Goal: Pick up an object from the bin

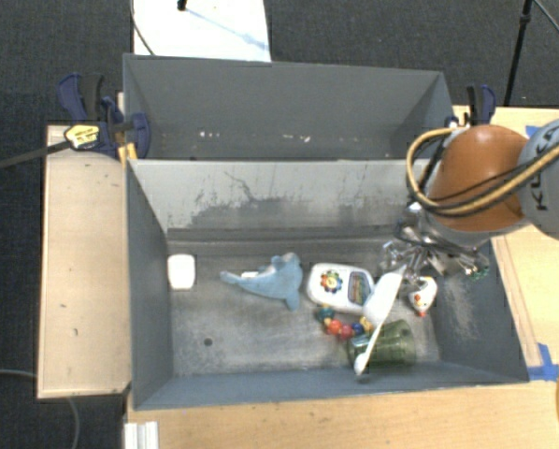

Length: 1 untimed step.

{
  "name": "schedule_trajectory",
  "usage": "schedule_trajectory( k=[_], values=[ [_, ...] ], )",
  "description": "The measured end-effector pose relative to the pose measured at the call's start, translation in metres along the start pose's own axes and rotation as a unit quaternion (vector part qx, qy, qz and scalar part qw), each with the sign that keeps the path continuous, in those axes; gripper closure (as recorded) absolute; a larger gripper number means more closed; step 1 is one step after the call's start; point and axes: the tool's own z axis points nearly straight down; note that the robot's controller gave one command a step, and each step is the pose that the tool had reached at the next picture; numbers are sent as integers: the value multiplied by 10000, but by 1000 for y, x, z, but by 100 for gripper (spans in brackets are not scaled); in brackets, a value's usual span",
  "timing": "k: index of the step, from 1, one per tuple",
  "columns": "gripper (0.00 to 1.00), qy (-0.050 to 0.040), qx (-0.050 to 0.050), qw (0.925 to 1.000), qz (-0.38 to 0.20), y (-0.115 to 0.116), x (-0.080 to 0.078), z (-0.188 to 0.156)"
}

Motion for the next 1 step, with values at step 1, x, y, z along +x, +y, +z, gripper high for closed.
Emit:
schedule_trajectory(
  k=[1],
  values=[
    [100, -3, 1, 10000, -1, 0, 0, -1]
  ],
)
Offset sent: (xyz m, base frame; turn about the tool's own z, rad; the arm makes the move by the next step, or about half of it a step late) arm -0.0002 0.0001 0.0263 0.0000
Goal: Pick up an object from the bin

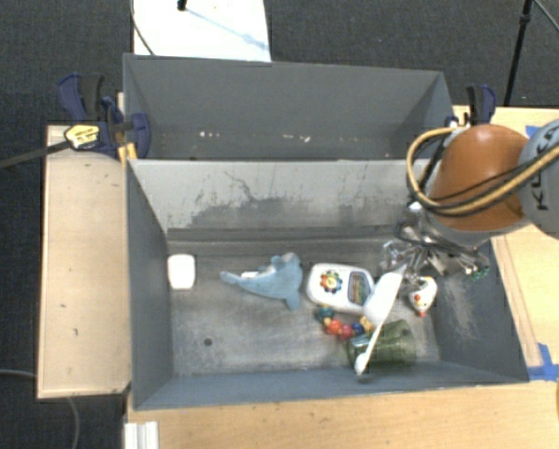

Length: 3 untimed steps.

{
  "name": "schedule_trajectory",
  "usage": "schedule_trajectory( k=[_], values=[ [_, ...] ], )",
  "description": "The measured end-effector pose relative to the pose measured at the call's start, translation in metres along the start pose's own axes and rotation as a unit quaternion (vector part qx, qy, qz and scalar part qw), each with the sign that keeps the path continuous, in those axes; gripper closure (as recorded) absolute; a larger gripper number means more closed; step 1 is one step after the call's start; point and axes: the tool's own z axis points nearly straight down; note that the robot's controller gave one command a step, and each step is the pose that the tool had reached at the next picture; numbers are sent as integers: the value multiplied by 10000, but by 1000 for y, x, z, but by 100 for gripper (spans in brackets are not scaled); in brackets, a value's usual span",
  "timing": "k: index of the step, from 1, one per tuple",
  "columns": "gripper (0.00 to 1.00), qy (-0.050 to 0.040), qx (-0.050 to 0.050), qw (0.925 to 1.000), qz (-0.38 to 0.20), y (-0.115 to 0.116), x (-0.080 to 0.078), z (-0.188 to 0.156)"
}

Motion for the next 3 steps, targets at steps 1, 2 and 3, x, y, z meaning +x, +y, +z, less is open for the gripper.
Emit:
schedule_trajectory(
  k=[1, 2, 3],
  values=[
    [100, 13, -10, 10000, -2, 0, 0, -5],
    [100, 34, -28, 10000, -4, 1, 1, -16],
    [100, 28, -24, 10000, 1, 1, 0, -35]
  ],
)
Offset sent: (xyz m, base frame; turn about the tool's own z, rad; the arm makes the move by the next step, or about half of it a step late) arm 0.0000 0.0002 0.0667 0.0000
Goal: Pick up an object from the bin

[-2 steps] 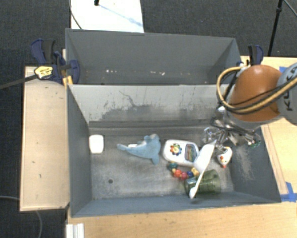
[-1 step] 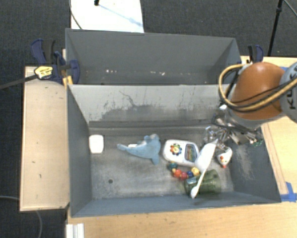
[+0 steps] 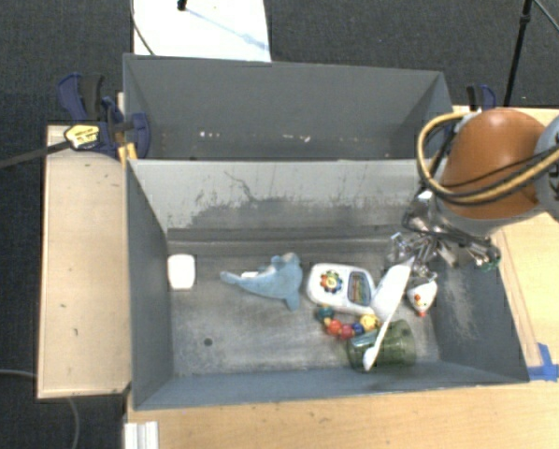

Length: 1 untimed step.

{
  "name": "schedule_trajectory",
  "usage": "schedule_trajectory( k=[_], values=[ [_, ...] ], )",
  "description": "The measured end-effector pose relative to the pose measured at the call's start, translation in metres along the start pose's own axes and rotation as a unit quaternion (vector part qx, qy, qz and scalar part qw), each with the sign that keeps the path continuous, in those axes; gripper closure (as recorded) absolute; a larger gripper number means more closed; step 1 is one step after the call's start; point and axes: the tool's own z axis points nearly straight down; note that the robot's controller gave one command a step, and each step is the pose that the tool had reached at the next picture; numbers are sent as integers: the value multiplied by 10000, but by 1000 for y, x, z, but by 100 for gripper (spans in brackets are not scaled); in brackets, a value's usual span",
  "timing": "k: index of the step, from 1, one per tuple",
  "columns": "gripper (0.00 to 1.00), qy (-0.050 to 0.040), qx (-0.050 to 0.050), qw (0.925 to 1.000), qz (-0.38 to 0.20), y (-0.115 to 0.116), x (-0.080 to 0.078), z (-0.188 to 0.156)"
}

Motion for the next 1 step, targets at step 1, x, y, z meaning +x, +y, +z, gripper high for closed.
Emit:
schedule_trajectory(
  k=[1],
  values=[
    [100, -24, 19, 10000, 5, -1, -1, -14]
  ],
)
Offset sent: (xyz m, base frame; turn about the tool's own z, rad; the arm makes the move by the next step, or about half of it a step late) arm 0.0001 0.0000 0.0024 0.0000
